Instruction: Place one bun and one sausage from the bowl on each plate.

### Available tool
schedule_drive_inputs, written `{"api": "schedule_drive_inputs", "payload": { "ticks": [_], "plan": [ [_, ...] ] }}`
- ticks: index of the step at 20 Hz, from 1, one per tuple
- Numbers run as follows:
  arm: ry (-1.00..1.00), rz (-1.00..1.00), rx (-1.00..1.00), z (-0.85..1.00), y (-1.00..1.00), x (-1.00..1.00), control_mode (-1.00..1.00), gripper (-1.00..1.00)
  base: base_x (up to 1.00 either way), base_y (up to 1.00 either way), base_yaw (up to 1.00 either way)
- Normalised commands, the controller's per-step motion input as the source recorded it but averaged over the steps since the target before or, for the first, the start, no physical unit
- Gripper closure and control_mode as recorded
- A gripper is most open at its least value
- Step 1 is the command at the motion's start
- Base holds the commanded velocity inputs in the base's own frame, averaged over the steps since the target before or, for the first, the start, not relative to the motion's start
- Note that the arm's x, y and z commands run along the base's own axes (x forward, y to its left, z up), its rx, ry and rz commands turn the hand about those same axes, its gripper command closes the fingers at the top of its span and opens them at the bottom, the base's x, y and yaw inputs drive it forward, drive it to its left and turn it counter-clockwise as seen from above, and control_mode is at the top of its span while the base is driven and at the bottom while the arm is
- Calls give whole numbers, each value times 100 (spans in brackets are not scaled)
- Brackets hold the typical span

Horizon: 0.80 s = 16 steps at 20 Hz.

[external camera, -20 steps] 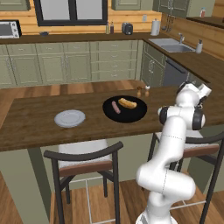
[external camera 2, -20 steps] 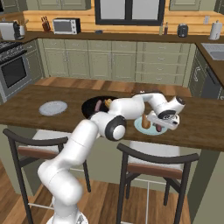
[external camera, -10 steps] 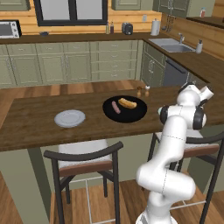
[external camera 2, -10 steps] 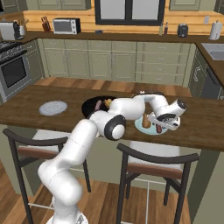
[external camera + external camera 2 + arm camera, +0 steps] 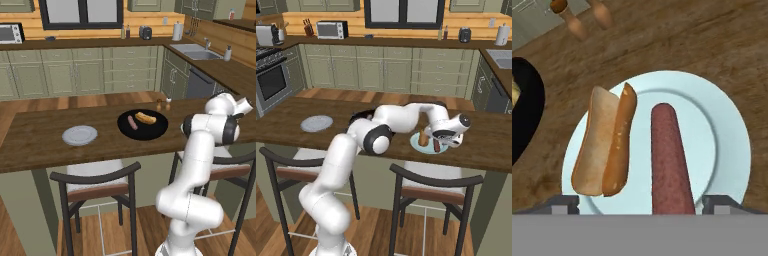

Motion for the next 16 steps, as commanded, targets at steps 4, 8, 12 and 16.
{"api": "schedule_drive_inputs", "payload": {
  "ticks": [4,8,12,16],
  "plan": [
    [-5,-11,-4,63,41,-60,-100,-100,0,0,0],
    [-3,-4,-6,64,55,-72,-100,-100,0,0,0],
    [-4,-2,-10,44,76,-36,-100,-100,0,0,0],
    [0,0,-7,47,89,0,-100,-100,0,0,0]
  ]
}}
